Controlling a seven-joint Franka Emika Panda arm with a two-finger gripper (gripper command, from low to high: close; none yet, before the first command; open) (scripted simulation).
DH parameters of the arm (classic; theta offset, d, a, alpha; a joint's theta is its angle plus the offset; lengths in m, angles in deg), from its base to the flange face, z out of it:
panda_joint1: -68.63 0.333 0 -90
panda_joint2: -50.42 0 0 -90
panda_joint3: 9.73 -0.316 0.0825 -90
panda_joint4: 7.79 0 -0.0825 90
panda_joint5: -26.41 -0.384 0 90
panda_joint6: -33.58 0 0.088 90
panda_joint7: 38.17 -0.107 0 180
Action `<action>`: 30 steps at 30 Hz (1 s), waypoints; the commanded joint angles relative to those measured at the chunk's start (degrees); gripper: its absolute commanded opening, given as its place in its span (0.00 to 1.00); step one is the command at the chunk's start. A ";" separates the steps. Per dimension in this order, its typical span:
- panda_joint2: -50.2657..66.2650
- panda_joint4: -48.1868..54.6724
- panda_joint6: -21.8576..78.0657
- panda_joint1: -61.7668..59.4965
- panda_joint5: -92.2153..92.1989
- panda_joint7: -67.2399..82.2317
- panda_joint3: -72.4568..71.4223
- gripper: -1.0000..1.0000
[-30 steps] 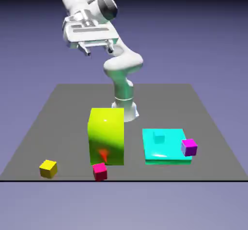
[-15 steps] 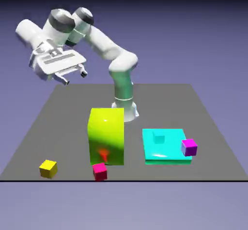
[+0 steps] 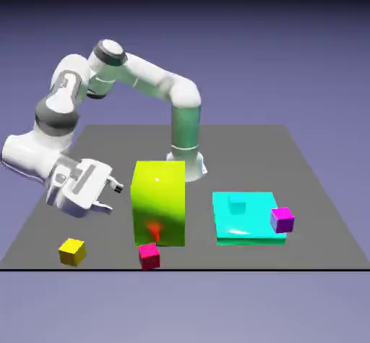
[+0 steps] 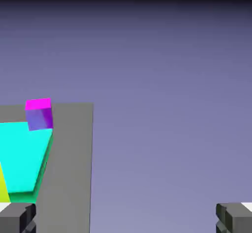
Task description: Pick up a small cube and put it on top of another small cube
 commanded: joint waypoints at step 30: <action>2.29 6.61 12.66 32.78 -9.21 23.57 26.23 0.00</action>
